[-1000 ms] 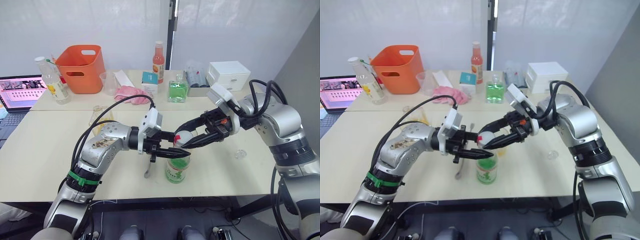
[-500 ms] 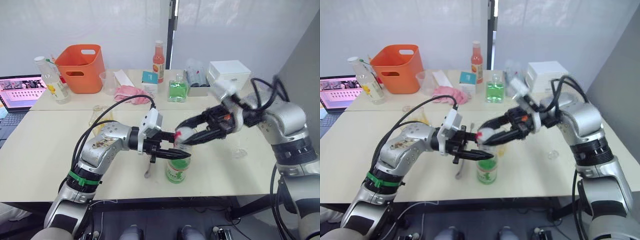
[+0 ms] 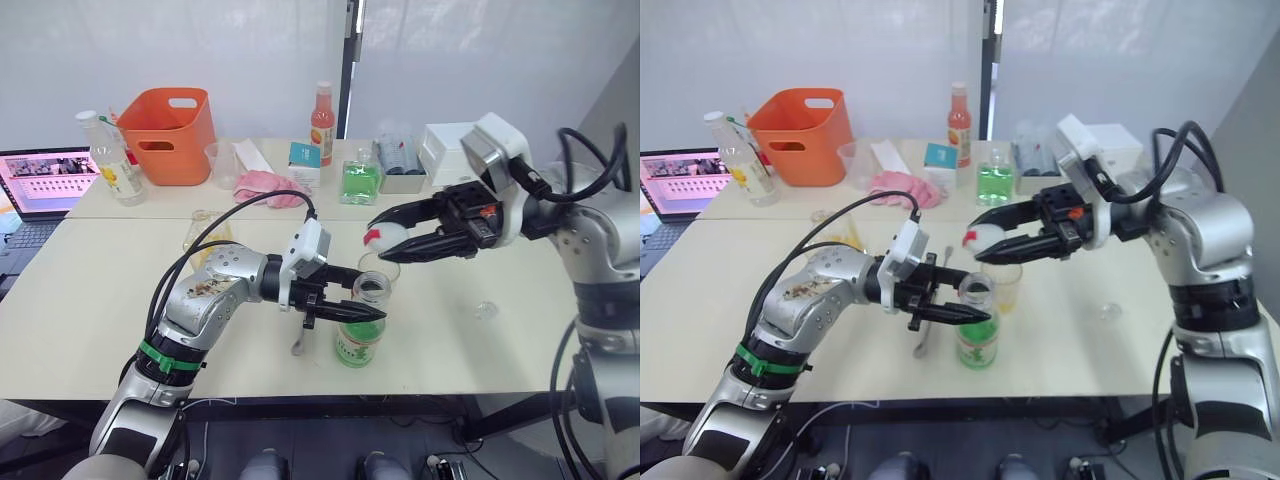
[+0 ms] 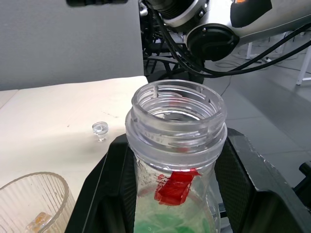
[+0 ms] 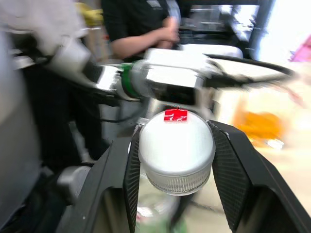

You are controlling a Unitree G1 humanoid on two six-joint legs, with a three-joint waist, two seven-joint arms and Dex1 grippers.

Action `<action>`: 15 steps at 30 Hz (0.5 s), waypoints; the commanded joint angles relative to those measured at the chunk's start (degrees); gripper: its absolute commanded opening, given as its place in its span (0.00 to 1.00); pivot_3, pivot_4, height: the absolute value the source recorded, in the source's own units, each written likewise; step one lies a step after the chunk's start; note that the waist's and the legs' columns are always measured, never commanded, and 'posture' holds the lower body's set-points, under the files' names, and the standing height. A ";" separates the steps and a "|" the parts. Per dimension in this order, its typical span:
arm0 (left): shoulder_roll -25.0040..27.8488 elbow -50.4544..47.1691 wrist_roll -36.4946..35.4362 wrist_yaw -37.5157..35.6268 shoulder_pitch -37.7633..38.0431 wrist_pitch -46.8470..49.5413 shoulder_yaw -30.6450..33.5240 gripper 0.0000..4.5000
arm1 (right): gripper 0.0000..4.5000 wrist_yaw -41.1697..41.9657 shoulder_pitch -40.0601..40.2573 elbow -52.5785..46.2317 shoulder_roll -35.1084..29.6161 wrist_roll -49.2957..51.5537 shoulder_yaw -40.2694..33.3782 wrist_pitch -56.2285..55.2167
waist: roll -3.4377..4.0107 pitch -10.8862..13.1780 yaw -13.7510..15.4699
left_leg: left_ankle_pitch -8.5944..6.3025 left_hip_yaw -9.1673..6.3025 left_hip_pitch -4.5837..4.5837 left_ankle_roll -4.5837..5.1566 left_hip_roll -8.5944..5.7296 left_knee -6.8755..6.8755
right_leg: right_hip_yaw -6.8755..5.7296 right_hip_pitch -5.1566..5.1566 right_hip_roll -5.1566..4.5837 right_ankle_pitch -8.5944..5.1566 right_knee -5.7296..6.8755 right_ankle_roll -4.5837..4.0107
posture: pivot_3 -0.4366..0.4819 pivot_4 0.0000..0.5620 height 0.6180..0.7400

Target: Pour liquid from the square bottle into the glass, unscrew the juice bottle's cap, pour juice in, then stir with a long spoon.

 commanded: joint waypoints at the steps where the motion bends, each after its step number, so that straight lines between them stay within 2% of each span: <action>1: 0.57 0.75 1.63 -0.24 1.08 1.72 -2.01 0.38 | 0.37 -10.61 10.25 -9.49 -3.20 -0.84 -8.55 3.43 | -0.05 -0.04 0.21 | 0.00 0.01 0.00 0.00 0.00 -0.03 | 0.02 -0.02 0.01 0.00 0.00 0.00 | 0.48 0.27 0.79; 4: 0.64 0.40 1.37 -0.01 1.51 1.66 -1.40 0.38 | 0.37 -27.56 29.67 -23.25 -0.38 -3.49 -18.02 9.63 | -0.12 -0.09 0.76 | 0.00 -0.17 -0.10 0.00 0.03 -0.11 | -0.19 0.04 0.05 -0.05 -0.10 -0.04 | 0.48 0.27 0.79; 7: 0.57 0.33 1.20 -0.16 1.58 1.58 -1.11 0.38 | 0.37 -40.73 40.14 -28.53 5.85 -8.17 -20.37 10.09 | -0.03 -0.11 -0.07 | 0.00 -0.11 -0.16 0.00 -0.03 -0.09 | 0.08 -0.13 -0.02 -0.07 -0.01 0.01 | 0.48 0.27 0.79; 12: 0.38 0.44 1.16 -0.54 1.46 1.45 -1.05 0.38 | 0.37 -53.83 48.89 -30.41 16.35 -14.99 -18.38 3.85 | -0.01 -0.11 -0.66 | 0.11 -0.05 0.14 -0.10 -0.02 -0.03 | 0.16 0.09 0.08 -0.10 0.07 0.05 | 0.48 0.27 0.79; 15: 0.25 0.67 1.16 -0.70 1.20 1.40 -1.11 0.38 | 0.37 -58.25 51.07 -28.49 20.55 -18.50 -17.13 -0.02 | 0.03 -0.13 -0.66 | 0.11 -0.04 0.11 -0.10 -0.03 -0.05 | 0.19 0.05 0.09 -0.13 0.06 0.09 | 0.48 0.27 0.79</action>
